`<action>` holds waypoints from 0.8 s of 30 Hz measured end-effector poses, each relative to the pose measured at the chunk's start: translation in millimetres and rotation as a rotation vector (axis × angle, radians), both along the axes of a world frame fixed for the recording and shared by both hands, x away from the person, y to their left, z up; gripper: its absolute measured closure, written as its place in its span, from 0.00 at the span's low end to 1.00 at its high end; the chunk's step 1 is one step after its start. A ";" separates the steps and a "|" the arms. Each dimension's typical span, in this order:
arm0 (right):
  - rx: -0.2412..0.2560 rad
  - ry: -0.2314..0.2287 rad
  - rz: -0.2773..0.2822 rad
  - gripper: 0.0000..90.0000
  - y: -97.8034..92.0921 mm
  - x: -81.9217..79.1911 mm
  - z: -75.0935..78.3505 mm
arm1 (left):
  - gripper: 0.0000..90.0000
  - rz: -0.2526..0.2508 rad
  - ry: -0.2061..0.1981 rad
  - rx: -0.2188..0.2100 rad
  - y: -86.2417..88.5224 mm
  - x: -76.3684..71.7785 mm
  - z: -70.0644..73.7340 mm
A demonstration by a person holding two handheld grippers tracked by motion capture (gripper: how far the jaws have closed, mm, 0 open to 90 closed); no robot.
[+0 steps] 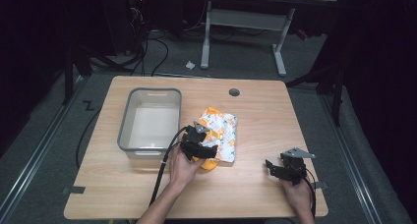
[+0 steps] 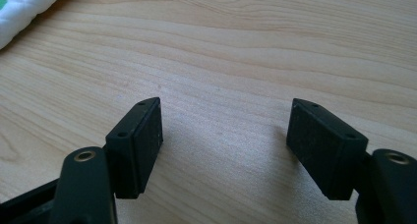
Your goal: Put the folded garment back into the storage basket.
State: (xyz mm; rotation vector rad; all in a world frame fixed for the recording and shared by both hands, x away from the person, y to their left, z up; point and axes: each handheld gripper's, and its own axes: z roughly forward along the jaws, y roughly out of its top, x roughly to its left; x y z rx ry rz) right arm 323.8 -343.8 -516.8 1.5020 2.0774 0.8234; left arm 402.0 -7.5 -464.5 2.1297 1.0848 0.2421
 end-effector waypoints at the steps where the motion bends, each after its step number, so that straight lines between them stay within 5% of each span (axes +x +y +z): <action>1: 0.001 0.001 -0.001 0.34 0.1 -0.1 0.0 | 0.25 0.002 0.004 0.003 -0.4 1.9 -1.5; 24: 0.002 0.001 -0.006 0.34 0.2 -0.1 0.1 | 0.23 0.071 0.069 0.083 -28.3 50.1 -25.3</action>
